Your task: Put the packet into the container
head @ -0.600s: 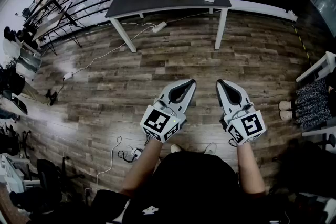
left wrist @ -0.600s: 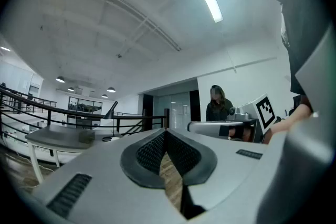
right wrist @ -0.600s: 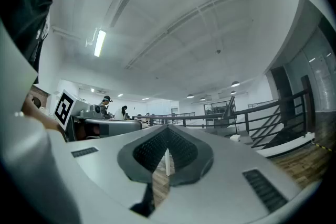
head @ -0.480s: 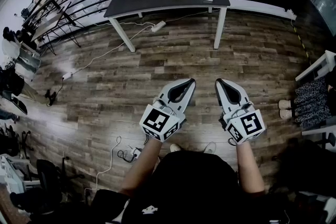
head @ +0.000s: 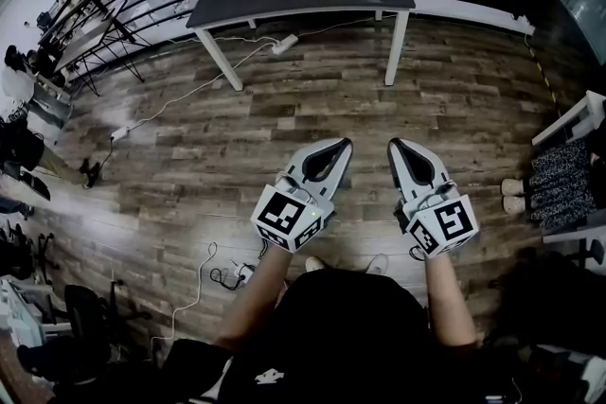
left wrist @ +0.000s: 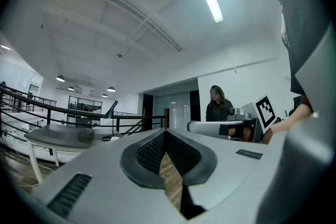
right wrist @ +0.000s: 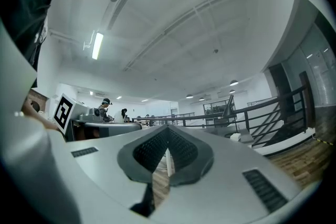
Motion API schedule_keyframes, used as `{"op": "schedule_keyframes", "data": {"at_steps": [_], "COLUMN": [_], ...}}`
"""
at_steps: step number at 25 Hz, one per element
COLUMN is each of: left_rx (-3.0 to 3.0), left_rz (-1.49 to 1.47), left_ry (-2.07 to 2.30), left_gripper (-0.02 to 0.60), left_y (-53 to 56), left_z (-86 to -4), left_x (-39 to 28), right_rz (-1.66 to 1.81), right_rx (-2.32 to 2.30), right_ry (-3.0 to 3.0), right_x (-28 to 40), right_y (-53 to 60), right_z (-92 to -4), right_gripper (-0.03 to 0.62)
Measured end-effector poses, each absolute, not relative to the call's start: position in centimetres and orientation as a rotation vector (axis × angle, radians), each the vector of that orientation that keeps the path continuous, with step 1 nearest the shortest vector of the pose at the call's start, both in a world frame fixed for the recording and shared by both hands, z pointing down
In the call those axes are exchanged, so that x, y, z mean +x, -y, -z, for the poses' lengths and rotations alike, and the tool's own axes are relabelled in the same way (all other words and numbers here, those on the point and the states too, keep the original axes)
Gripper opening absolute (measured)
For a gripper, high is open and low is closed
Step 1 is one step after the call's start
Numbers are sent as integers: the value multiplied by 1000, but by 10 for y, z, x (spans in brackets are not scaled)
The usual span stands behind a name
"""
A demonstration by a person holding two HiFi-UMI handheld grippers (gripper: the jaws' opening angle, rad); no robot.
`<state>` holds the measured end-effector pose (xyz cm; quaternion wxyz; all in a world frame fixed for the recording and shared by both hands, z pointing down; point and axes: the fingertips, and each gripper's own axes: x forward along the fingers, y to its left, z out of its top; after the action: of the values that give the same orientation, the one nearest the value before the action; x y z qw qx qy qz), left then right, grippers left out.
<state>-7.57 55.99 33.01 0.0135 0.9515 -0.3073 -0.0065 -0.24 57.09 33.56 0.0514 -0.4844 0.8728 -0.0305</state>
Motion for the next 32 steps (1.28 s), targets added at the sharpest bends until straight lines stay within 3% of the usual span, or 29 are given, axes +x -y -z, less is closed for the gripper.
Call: {"op": "schedule_keyframes", "data": {"at_steps": [32], "left_rx": [2910], "left_rz": [-33], "left_ry": [1039], "left_gripper": [-5], "left_y": [-574], "left_z": [-351], "left_x": [29], "right_rz": [156], "right_rx": [-1378], "right_ry": [-2744], "right_x": [96], "right_y": [-576], "right_z": [-366], "right_gripper": [5]}}
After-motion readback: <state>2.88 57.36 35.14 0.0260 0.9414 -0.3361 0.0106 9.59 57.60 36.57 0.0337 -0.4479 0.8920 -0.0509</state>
